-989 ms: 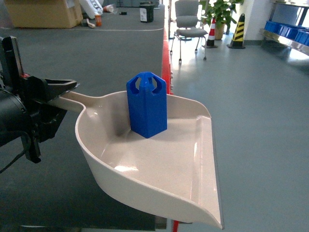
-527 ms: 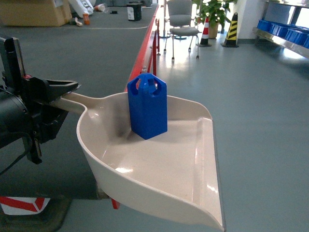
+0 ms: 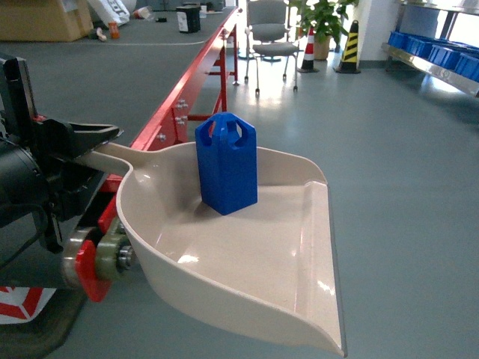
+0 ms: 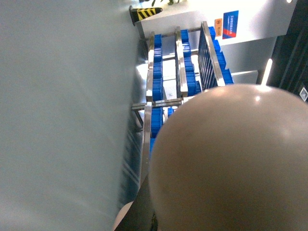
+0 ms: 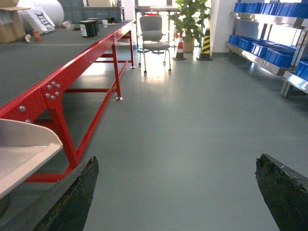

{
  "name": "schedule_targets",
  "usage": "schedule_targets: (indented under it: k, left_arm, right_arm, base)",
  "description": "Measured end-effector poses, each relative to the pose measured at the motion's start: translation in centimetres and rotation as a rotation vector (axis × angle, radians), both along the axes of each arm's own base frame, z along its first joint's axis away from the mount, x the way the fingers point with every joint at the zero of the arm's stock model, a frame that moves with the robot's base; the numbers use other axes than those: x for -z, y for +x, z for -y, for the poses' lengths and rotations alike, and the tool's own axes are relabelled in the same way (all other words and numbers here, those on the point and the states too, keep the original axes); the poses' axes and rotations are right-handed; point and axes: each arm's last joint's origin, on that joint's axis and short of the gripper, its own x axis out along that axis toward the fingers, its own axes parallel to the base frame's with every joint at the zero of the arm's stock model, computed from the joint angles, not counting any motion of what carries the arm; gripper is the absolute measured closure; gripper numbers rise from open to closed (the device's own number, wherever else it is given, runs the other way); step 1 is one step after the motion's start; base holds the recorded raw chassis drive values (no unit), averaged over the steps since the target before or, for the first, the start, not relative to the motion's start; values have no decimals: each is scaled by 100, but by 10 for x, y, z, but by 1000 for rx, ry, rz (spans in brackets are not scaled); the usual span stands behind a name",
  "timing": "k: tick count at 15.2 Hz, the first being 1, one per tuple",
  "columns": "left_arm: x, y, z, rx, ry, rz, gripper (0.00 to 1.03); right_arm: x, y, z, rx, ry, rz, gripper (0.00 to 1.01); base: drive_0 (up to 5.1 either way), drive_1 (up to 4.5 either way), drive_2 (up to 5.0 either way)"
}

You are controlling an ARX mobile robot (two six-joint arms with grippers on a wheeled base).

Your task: Place part in tray to right shelf

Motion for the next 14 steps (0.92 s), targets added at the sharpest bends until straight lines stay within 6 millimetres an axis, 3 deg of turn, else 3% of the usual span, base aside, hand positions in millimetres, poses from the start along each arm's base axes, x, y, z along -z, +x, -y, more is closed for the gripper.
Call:
schedule_targets:
  k: [9,14]
  left_arm:
    - [0,0,0,-1,0,2,88]
    - [0,-1,4,23,0,0,88]
  right_arm:
    - [0,0,0,0,0,-2,3]
    - [0,0,0,1,0,2,3]
  base:
    - [496,-143,-328]
    - [90,354,-402]
